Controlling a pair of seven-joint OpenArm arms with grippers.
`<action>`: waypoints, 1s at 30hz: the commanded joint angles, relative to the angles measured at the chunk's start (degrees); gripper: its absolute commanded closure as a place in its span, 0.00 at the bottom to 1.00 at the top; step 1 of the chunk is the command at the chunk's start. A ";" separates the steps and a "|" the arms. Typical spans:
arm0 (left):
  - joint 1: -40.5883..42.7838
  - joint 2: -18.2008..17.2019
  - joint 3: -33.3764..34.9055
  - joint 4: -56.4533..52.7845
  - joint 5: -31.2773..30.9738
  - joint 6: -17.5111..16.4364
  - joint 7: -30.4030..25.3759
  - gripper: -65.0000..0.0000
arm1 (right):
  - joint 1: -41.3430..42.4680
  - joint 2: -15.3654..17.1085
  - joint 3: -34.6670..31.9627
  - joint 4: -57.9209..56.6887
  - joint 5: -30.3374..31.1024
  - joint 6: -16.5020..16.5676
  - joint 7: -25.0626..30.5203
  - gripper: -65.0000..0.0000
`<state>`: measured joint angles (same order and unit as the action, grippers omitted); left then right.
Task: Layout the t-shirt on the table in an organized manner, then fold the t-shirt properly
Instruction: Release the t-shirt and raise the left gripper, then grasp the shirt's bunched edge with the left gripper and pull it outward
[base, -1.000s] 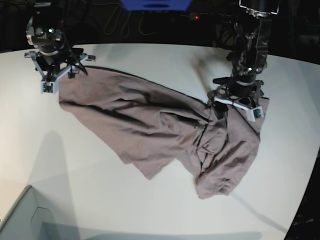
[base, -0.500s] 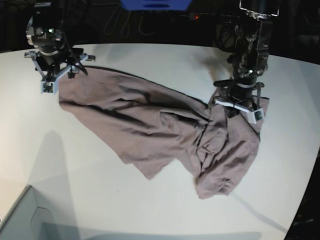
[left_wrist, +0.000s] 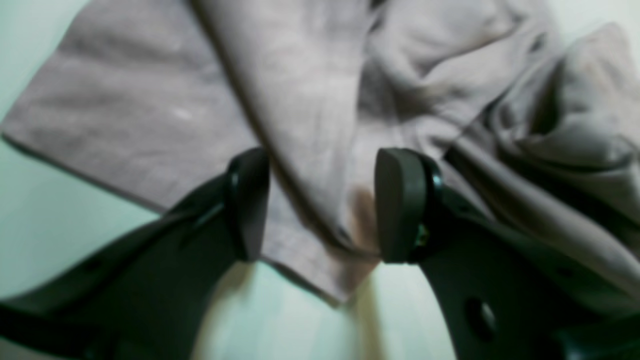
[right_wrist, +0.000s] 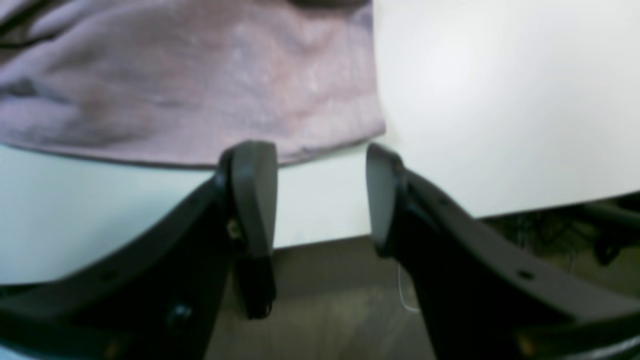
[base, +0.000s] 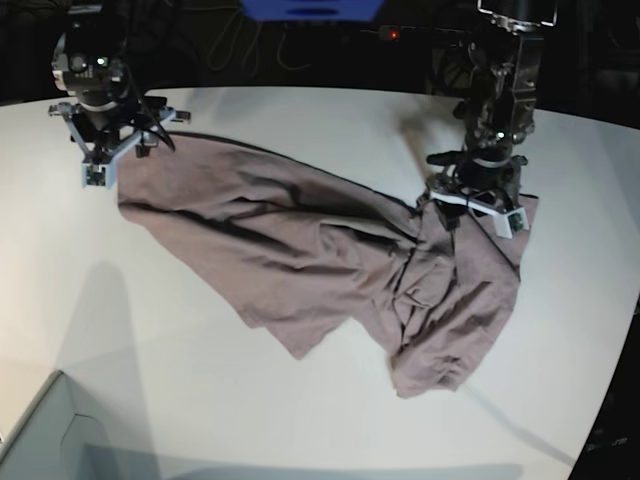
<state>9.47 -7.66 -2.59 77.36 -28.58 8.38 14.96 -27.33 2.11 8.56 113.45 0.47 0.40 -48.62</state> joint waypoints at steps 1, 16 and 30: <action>-0.99 0.58 -0.18 0.92 0.05 -0.25 -1.20 0.49 | -0.05 0.48 0.10 0.88 -0.16 0.34 0.93 0.55; -2.75 0.67 -0.18 -1.45 -0.04 -0.34 -1.20 1.00 | -0.05 0.75 0.37 0.88 -0.16 0.34 0.93 0.55; -15.58 2.17 0.35 15.78 0.14 -0.34 -1.29 1.00 | 0.04 0.57 0.10 0.88 -0.16 0.34 1.28 0.55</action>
<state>-4.91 -5.58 -2.24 91.92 -28.58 8.71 15.40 -27.33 2.52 8.54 113.45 0.43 0.43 -48.31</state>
